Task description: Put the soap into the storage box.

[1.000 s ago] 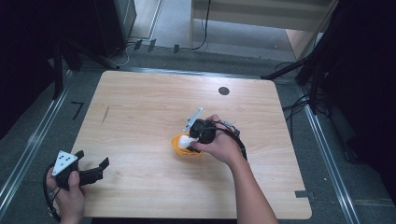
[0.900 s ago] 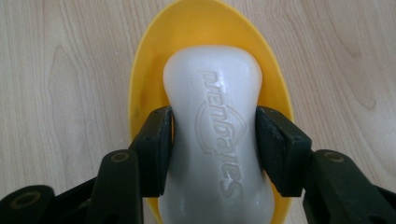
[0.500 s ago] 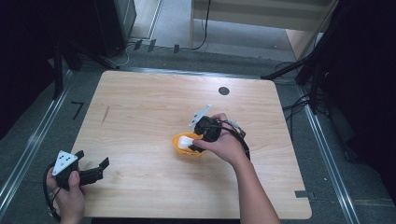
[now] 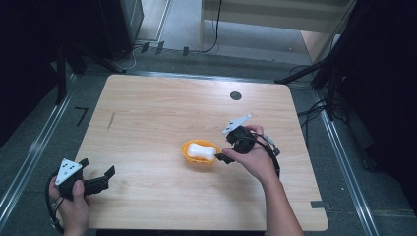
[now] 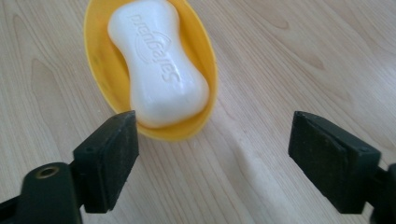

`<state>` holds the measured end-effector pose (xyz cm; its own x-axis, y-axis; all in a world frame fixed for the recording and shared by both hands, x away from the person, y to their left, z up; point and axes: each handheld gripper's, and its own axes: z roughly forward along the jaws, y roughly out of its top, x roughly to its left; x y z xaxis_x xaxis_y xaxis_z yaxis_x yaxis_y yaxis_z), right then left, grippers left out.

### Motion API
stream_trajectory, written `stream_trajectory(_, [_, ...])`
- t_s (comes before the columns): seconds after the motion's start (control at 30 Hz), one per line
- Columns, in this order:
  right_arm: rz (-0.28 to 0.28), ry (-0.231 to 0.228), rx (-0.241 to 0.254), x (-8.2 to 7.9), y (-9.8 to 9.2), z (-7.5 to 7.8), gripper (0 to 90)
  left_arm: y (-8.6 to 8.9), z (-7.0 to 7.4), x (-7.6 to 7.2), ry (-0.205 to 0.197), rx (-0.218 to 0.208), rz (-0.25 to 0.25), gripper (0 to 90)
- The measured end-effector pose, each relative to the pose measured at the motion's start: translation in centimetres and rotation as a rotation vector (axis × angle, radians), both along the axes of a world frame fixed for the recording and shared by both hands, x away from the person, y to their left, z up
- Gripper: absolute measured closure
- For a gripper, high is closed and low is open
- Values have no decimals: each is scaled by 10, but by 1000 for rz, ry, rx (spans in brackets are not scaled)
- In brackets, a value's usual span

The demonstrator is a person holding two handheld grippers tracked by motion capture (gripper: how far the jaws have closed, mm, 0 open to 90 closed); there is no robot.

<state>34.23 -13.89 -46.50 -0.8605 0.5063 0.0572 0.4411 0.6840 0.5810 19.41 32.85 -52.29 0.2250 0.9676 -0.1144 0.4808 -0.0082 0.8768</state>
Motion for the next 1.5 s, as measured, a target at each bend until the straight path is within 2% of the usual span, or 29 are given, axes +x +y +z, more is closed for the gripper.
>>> stream_trajectory(0.1, [-28, -3, 21, -4, -9, -1, 147, 0, 0, 0, 0, 0, 0, 0])
stream_trajectory(0.27, [-60, -9, 29, -8, -22, -3, 136, 0, 0, 0, 0, 0, -1, 0])
stream_trajectory(0.37, [-96, -8, 55, -13, -33, -6, 135, 0, 0, 0, 0, 0, 0, 0])
stream_trajectory(1.03, [-184, 3, 90, -32, -70, -25, 116, 0, 0, -1, -2, 2, 1, 0])
stream_trajectory(1.27, [-217, -25, 99, -39, -81, -31, 103, 0, 0, 0, -2, 2, 1, 0])
stream_trajectory(1.5, [-263, -29, 110, -48, -94, -38, 104, 0, 0, 0, -2, 1, 0, 0])
